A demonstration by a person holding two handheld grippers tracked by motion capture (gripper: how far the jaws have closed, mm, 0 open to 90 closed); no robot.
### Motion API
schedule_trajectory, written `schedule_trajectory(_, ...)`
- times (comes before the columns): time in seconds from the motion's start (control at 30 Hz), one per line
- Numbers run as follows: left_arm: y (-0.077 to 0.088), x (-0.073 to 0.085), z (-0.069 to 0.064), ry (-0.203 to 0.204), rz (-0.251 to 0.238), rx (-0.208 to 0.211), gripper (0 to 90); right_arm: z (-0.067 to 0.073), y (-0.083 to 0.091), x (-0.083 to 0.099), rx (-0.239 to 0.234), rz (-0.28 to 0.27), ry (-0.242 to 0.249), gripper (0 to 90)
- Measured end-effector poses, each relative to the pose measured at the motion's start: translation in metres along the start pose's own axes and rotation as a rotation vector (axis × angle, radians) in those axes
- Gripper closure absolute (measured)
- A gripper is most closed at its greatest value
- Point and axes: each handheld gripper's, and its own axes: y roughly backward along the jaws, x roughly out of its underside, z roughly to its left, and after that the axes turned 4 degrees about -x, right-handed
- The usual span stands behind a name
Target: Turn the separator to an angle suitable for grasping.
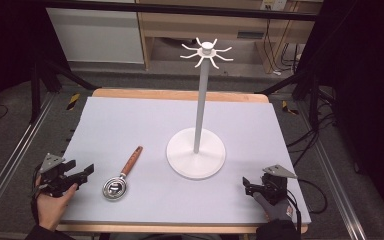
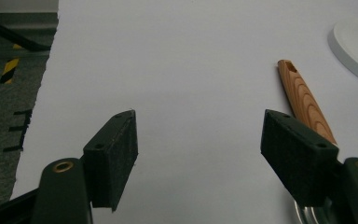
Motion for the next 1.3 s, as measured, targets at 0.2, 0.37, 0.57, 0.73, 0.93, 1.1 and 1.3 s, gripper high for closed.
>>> schedule_trajectory(0.2, 0.001, -0.002, -0.006, -0.008, 0.006, 0.035, 27.8, -0.001, 0.003, 0.0, 0.0, -0.019, -0.009, 7.8)
schedule_trajectory(0.37, 0.004, -0.006, -0.014, -0.034, 0.006, 0.062, 28.7, 0.0, 0.004, 0.0, 0.014, -0.025, -0.016, 7.7)
schedule_trajectory(0.57, 0.003, -0.011, -0.023, -0.056, 0.014, 0.083, 28.9, 0.0, 0.003, 0.001, 0.013, -0.024, -0.019, 7.6)
schedule_trajectory(0.73, 0.001, -0.014, -0.03, -0.07, 0.028, 0.114, 29.6, 0.0, 0.003, 0.0, 0.02, -0.025, -0.016, 7.5)
schedule_trajectory(0.93, -0.001, -0.026, -0.037, -0.096, 0.048, 0.141, 30.5, 0.001, 0.002, 0.0, 0.026, -0.013, -0.015, 7.2)
schedule_trajectory(1.1, -0.003, -0.044, -0.049, -0.143, 0.036, 0.145, 32.9, 0.003, 0.001, 0.0, 0.025, -0.015, -0.017, 7.2)
schedule_trajectory(1.3, -0.006, -0.057, -0.063, -0.177, 0.033, 0.147, 35.2, 0.003, 0.002, -0.001, 0.025, -0.016, -0.023, 7.0)
